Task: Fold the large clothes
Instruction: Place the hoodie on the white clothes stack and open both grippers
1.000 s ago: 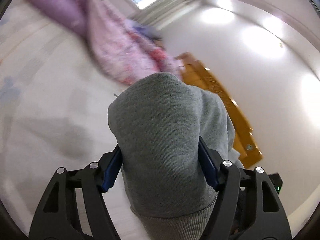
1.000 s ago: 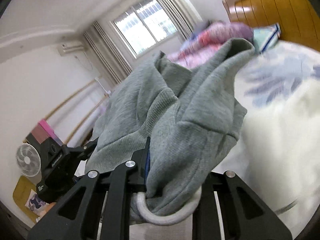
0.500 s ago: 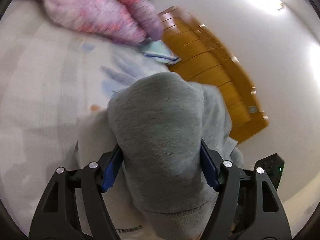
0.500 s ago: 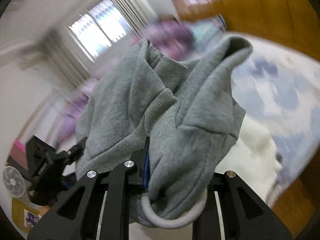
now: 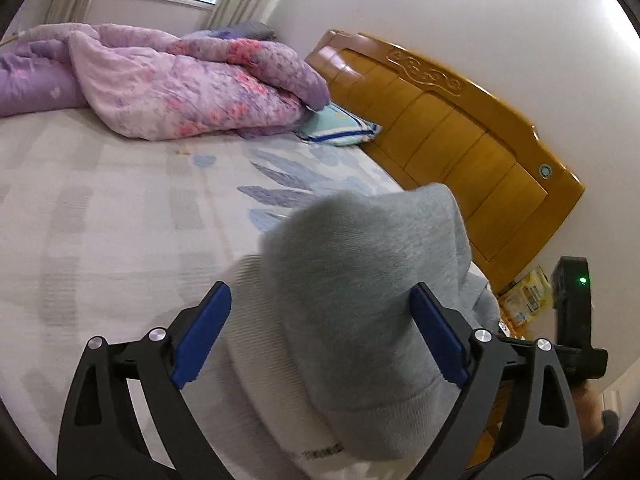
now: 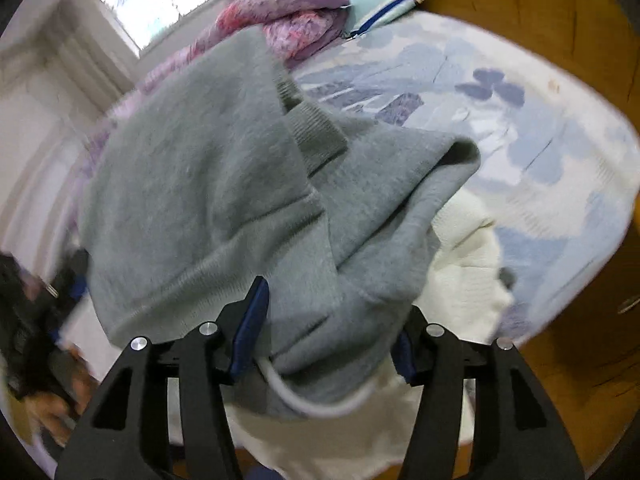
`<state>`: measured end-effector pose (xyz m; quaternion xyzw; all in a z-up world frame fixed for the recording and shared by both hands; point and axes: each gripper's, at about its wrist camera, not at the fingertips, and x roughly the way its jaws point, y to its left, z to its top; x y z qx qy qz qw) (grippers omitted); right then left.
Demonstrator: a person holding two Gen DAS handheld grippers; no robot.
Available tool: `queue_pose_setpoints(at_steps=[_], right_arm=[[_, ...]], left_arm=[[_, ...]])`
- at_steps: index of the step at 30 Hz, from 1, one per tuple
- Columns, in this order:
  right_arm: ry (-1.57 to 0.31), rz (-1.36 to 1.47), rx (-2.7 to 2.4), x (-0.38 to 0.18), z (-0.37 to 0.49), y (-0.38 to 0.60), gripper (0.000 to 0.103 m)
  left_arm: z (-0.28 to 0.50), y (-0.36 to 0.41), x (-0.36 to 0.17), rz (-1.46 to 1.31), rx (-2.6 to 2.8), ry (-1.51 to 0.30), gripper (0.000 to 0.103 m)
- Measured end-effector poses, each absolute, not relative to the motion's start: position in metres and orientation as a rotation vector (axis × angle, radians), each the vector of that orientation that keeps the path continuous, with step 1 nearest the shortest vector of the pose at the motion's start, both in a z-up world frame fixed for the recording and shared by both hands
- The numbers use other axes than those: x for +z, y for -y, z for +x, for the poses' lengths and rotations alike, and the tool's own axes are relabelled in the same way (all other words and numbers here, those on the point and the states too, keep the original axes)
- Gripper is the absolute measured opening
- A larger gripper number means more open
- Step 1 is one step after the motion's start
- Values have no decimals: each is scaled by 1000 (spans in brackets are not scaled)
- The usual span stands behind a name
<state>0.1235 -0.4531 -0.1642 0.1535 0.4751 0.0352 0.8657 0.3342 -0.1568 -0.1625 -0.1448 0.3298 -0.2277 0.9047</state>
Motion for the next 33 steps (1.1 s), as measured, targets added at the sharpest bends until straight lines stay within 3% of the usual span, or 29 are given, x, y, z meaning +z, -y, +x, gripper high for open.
queue_pose_setpoints(at_steps=[6, 15, 23, 33], right_arm=[[-948, 47, -90, -138, 76, 418, 66], [-837, -31, 64, -106, 30, 322, 77], [-766, -110, 61, -85, -11, 244, 94], [-710, -144, 46, -70, -67, 180, 95]], left_arm=[[297, 103, -159, -304, -361, -678, 91], [230, 49, -149, -194, -228, -659, 91], [169, 9, -123, -175, -158, -607, 93], [105, -18, -102, -126, -106, -565, 94]])
